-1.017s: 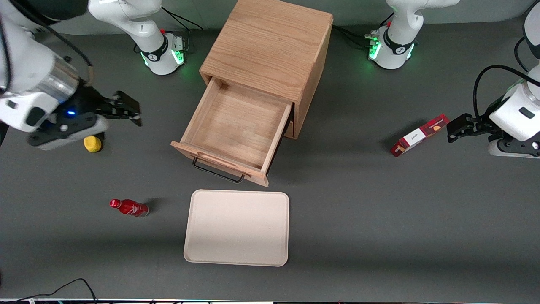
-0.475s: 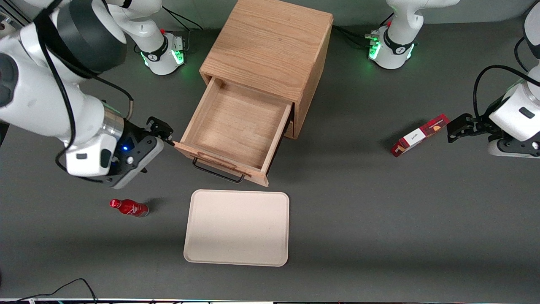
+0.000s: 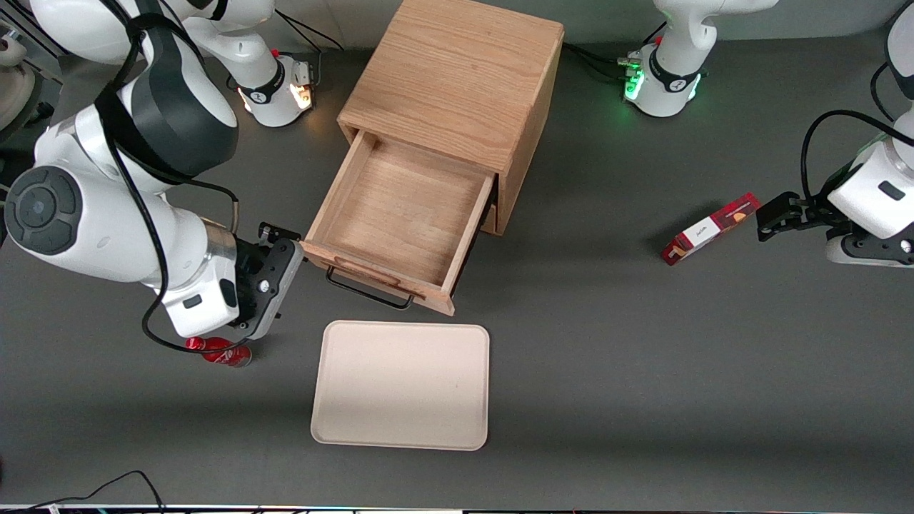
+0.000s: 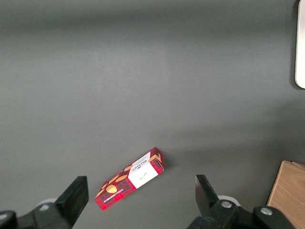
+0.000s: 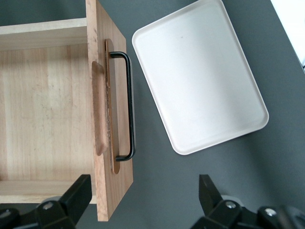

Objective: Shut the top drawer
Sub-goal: 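Move the right gripper toward the open drawer's front panel beside the handle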

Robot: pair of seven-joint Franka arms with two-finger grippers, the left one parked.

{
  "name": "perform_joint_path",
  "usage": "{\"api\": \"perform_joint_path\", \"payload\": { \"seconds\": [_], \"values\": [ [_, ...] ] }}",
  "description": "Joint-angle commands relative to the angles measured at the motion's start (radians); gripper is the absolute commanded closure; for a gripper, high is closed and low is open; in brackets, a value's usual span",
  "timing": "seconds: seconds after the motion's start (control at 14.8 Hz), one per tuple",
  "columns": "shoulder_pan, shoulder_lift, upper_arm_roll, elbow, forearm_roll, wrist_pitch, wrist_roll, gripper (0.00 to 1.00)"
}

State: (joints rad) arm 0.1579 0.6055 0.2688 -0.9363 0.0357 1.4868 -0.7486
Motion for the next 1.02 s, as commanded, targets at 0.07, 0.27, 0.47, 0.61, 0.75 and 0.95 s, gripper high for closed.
{"api": "perform_joint_path", "payload": {
  "seconds": [0.07, 0.27, 0.47, 0.61, 0.75, 0.95],
  "values": [
    [0.011, 0.083, 0.009, 0.074, 0.010, 0.004, -0.020, 0.00],
    [0.014, 0.141, 0.009, 0.114, 0.049, 0.032, 0.035, 0.00],
    [0.017, 0.171, 0.009, 0.114, 0.053, 0.050, 0.049, 0.00],
    [0.026, 0.186, 0.009, 0.114, 0.053, 0.055, 0.113, 0.00],
    [0.026, 0.197, 0.018, 0.114, 0.068, 0.062, 0.161, 0.00],
    [0.020, 0.200, 0.018, 0.106, 0.105, 0.061, 0.190, 0.00]
  ]
}}
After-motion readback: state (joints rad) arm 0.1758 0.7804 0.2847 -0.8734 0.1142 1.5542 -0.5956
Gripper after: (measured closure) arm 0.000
